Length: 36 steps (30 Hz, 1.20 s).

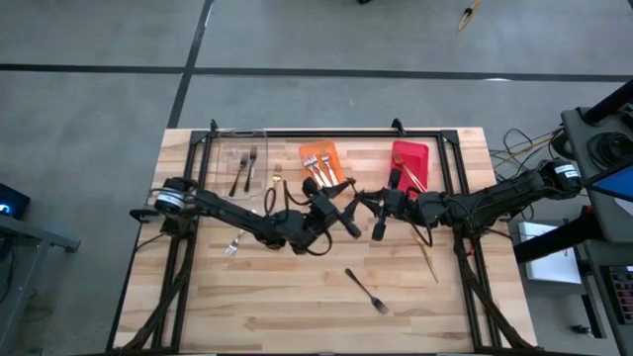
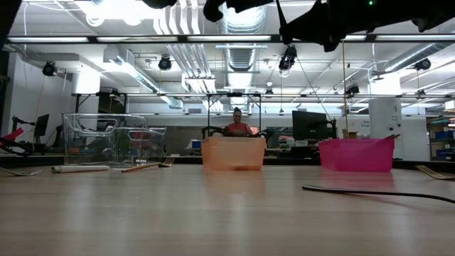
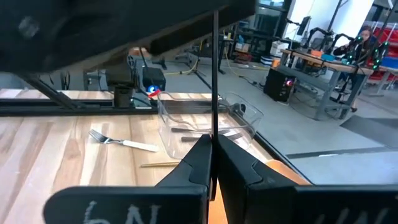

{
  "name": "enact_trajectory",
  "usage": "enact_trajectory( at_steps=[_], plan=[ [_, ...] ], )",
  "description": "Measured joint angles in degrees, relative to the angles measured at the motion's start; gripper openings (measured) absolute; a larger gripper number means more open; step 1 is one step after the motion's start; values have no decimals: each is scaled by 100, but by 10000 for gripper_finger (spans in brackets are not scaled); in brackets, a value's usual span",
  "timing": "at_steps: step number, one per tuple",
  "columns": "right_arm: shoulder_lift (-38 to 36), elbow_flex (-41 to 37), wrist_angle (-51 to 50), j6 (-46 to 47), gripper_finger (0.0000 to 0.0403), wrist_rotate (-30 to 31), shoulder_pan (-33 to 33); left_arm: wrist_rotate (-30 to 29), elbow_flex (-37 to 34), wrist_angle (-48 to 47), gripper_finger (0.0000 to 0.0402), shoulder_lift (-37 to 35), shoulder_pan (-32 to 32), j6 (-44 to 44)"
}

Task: Sort silverware by color (type)
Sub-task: Put the left black fork into the transparent bin

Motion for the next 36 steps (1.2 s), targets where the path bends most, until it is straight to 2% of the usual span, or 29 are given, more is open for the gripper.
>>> enact_trajectory(
  at_steps=[4, 10, 28, 36],
  plan=[
    [0, -16, -17, -80, 9, 2, 0, -796, 656, -83, 165, 351, -73, 593],
    [2, -35, 2, -98, 9, 8, 2, -1198, 1128, -111, 159, 618, -205, 1163],
    [2, -39, -1, -96, 8, 9, 2, -1397, 1121, -40, 88, 618, -221, 1009],
    [2, -39, 9, -103, 9, -11, 0, -1324, 1121, -38, 9, 618, -221, 903]
  ],
)
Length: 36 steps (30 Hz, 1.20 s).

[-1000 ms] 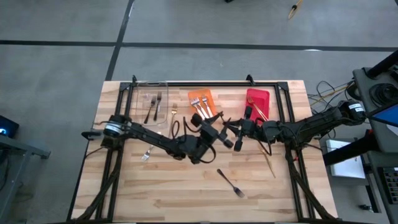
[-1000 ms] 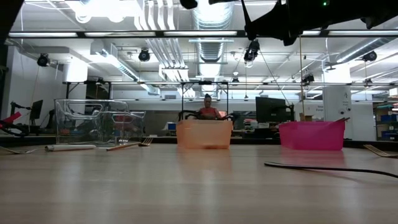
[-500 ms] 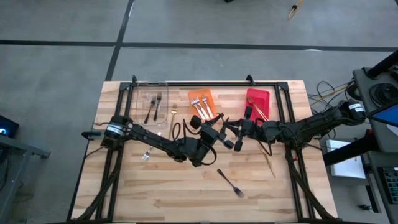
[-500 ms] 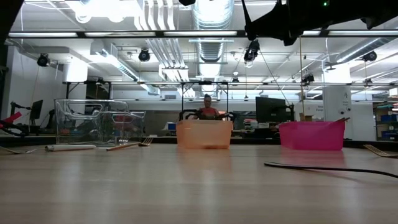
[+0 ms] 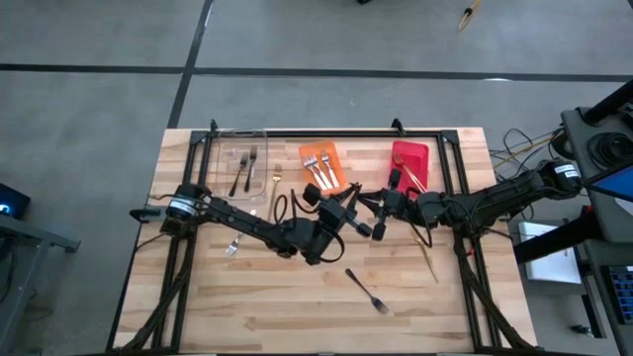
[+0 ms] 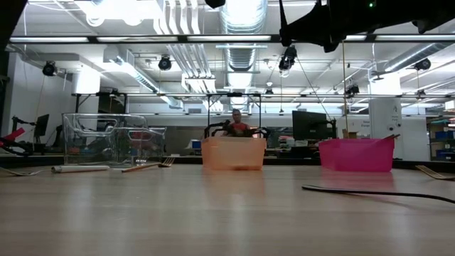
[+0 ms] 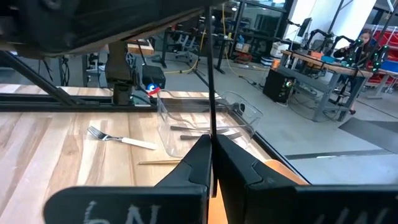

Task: Sort silverware by color (type)
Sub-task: Put the left black fork into the transparent bin

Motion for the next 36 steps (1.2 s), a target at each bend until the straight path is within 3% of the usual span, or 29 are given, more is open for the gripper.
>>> enact_trajectory(
  at_steps=[8, 20, 28, 36],
  plan=[
    [0, 0, -40, 78, 19, 12, -2, -4, -2, -17, 3, 0, -2, -88],
    [0, -4, -108, 115, 119, 227, 0, -401, -7, -15, 1, -30, 0, 75],
    [0, 26, -293, 32, 155, 710, 0, -1329, -9, -28, 1, -374, 0, 1165],
    [-2, 31, -403, -3, 156, 756, 0, -1908, -26, -9, 0, -1002, 147, 2846]
  ],
)
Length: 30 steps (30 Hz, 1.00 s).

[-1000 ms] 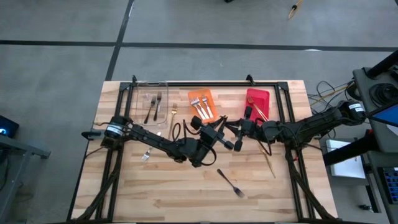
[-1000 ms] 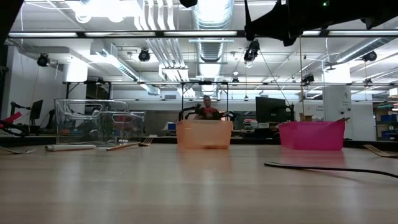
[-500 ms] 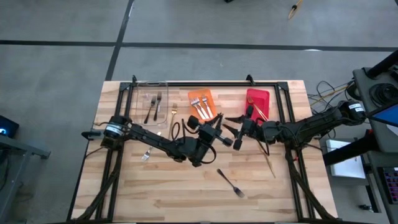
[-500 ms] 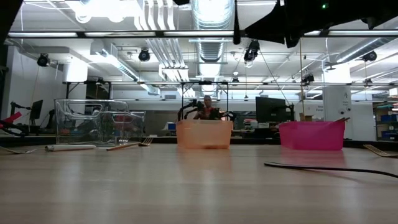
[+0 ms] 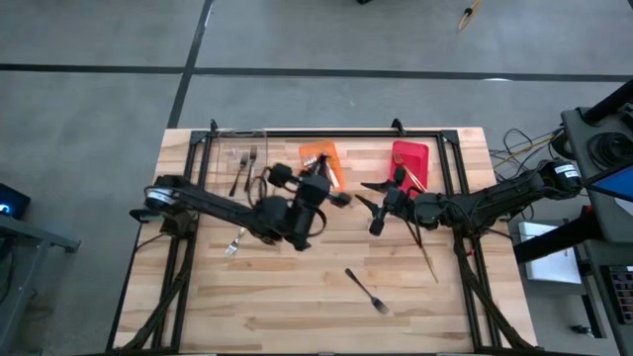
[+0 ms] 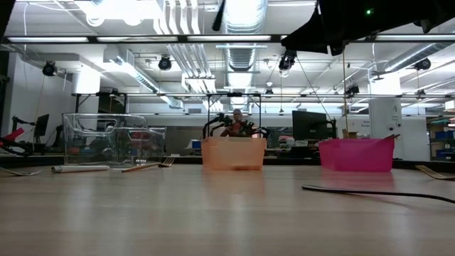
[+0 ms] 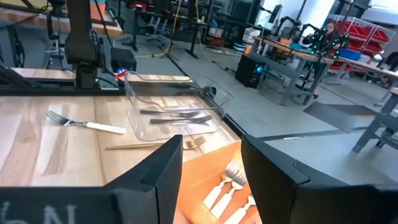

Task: Sort silverware by color (type)
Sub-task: Put the left black fork into the transparent bin

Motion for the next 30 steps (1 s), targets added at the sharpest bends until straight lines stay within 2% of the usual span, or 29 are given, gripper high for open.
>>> enact_trajectory(
  at_steps=[3, 7, 9, 11, 13, 17, 19, 23, 26, 30],
  plan=[
    [0, 0, 4, -46, 152, 1, 0, 6, -41, -55, 0, -260, 131, 392],
    [0, 2, 4, -58, 147, 3, 0, 317, -267, -664, 0, -725, 435, 448],
    [0, 4, 4, -58, 145, 4, 0, 679, -426, -867, 0, -982, 700, 328],
    [0, 5, 4, -58, 143, 5, 0, 1333, -683, -1109, 0, -1265, 1008, -10],
    [0, 9, 6, -57, 144, 5, 0, 2217, -971, -1625, 0, -1571, 1368, -878],
    [0, 11, 4, -54, 148, 6, -37, 4273, -1384, -3576, 0, -2139, 2217, -3466],
    [0, 20, 1, -47, 148, 5, -77, 4882, -1515, -4512, 0, -2382, 2646, -4600],
    [0, 20, -33, 20, 143, 9, -184, 5050, -1529, -7370, 0, -2847, 3314, -6615],
    [0, 20, -27, 28, 139, 0, -310, 5051, -1439, -9403, 0, -3041, 3651, -7761],
    [0, 20, -118, 27, 135, 2, -500, 5077, -1500, -10637, 0, -3120, 3973, -8344]
  ],
)
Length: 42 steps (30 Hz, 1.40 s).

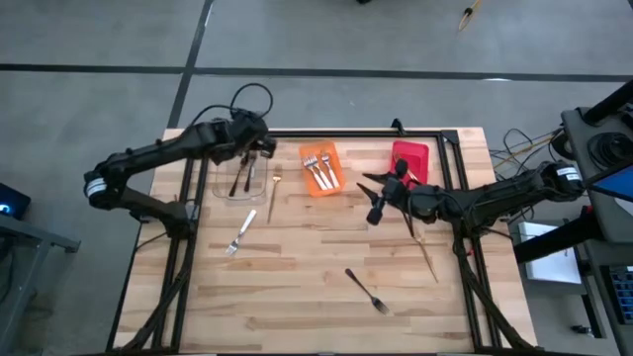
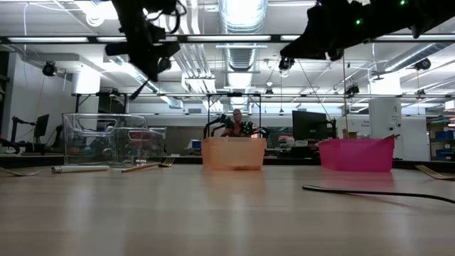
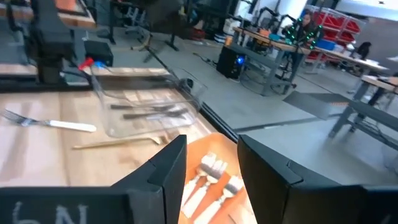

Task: Sort silverware by color (type)
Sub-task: Put the left black fork into the transparent bin

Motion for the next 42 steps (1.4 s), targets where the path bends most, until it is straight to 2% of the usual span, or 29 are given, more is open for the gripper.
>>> enact_trajectory(
  at_steps=[3, 8, 12, 18, 26, 42],
  plan=[
    [2, 0, -249, 75, 135, 0, -111, 414, -20, -390, 0, 73, 306, -119],
    [2, 0, -575, 134, 139, 0, -217, 1521, -26, -416, 0, 274, 749, 95],
    [2, 0, -629, 119, 137, -2, -217, 2061, -91, -503, 0, 449, 989, 144],
    [2, 0, -648, 69, 132, -2, -217, 2286, -247, -579, 0, 769, 1242, -3],
    [2, -2, -650, 68, 135, -2, -217, 2347, -286, -654, 0, 1198, 1253, -67],
    [2, -4, -656, 68, 133, -2, -215, 2624, -476, -723, 0, 1381, 1577, -298]
  ],
)
